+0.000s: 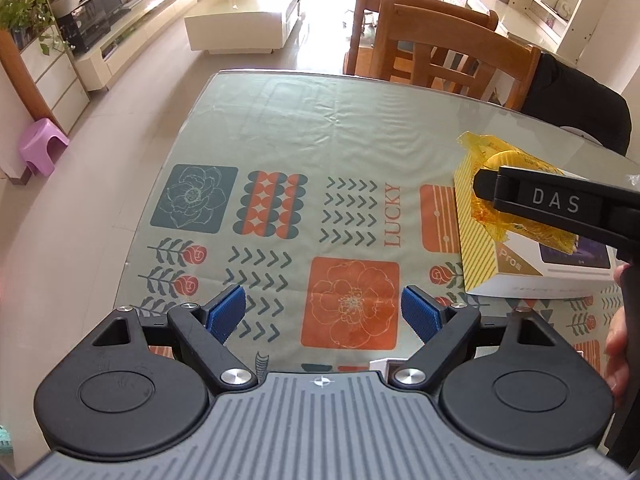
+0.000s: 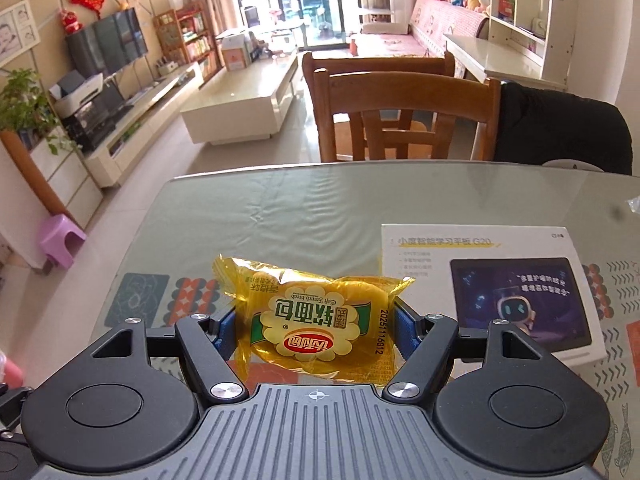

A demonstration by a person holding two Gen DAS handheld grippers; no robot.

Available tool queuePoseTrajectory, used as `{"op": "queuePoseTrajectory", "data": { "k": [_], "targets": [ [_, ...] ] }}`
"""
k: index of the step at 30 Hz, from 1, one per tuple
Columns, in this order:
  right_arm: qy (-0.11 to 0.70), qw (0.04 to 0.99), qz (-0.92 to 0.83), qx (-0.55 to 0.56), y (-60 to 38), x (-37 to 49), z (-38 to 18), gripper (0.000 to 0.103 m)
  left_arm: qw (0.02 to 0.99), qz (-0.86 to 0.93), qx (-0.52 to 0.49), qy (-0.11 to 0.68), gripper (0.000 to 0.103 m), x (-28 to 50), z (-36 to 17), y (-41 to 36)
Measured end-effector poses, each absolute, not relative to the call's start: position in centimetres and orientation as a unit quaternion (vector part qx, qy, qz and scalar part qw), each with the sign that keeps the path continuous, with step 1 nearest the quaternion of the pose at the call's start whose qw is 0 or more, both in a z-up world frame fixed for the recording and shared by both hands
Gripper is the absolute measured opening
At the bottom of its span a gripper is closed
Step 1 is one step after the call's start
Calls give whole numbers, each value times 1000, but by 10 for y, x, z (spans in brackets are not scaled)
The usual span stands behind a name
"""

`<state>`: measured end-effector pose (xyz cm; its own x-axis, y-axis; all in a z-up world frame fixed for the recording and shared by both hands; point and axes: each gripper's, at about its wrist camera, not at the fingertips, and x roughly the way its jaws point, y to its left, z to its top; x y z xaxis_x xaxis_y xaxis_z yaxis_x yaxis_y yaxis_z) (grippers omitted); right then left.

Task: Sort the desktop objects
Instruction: 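Lift and carry the packet with the right tool over the white tray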

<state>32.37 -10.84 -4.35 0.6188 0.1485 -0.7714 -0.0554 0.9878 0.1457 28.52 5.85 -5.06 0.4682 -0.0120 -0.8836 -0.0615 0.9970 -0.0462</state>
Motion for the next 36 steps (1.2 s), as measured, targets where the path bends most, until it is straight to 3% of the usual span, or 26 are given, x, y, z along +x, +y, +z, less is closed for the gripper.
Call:
{"op": "queuePoseTrajectory", "data": {
  "k": [10,23,36],
  "targets": [
    [437,897,23,61,-171,260,-46,71,854,9,-26,519,103,246,-50,30],
    [519,852,33,56,-202,163,-105,71,847,24,-15,531,103,214,-56,8],
    [589,805,54,45,-185,147,-163,71,840,25,-3,541,103,197,-65,-8]
  ]
}}
